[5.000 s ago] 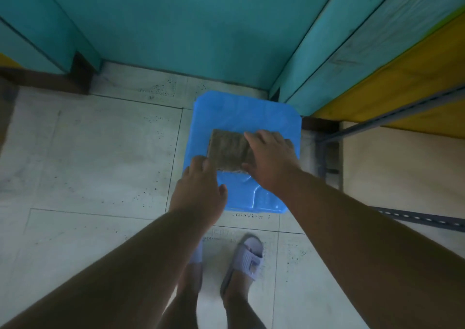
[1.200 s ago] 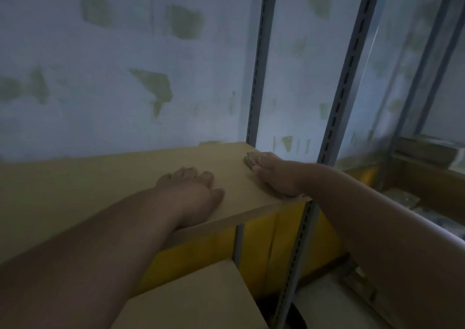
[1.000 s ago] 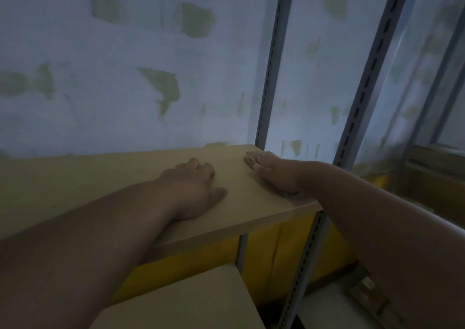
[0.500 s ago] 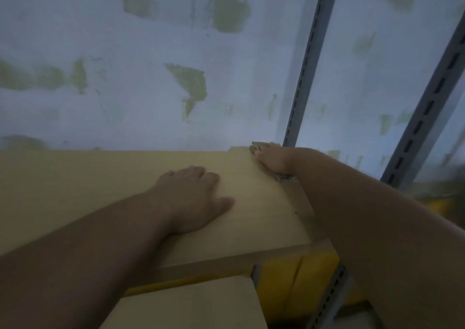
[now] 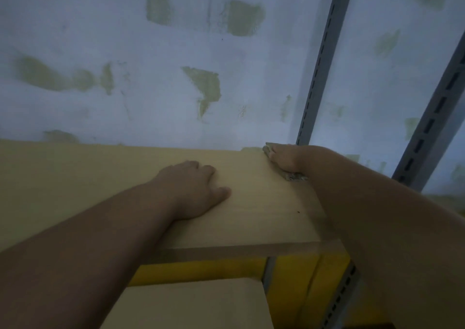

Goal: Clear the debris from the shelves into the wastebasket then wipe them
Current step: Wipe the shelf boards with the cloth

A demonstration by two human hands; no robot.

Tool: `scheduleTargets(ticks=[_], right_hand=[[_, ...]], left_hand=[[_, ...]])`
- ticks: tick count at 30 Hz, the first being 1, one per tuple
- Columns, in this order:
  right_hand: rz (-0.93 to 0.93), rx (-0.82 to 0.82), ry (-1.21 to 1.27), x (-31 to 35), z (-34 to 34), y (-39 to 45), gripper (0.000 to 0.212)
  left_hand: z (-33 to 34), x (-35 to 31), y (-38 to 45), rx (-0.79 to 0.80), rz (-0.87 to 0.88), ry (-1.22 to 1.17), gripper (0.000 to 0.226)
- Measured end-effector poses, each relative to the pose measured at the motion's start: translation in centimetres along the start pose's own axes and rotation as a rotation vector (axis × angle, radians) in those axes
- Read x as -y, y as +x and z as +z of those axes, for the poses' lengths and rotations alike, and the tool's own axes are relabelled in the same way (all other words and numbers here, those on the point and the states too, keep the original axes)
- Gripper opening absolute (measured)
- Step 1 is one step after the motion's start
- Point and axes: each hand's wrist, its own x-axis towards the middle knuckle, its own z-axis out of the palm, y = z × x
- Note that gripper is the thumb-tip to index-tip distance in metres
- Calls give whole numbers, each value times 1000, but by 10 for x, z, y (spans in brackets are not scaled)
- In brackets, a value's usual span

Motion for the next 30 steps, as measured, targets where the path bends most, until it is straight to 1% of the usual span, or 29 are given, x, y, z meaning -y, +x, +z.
scheduleTargets(ticks=[5,9,13,19,22,25,28,30], right_hand=[[-31,17,-2,29,1,-8,57],[-93,15,-27,87,8,-21,62],[-126,-12,-86,158,18,-33,59],[-169,1,-109,256,28,-51,51],[-196,-11,-115,302,32,-56,50],[-226,20,-108,345,34,-61,48],[-246,59,-158,384,34,-59,45],[-273,56,-177,405,37,-55,44]], left_hand=[[-4,9,1,39,16,-46,79],[-8,37,-9,59,76,-68,78],[-12,101,-34,51,-9,-12,78],[-23,236,-93,50,-109,26,76],[-27,289,-119,53,-152,11,75],[-30,322,-133,47,-195,6,77],[-29,342,-140,25,-213,2,78],[-29,353,-143,9,-225,-2,78]])
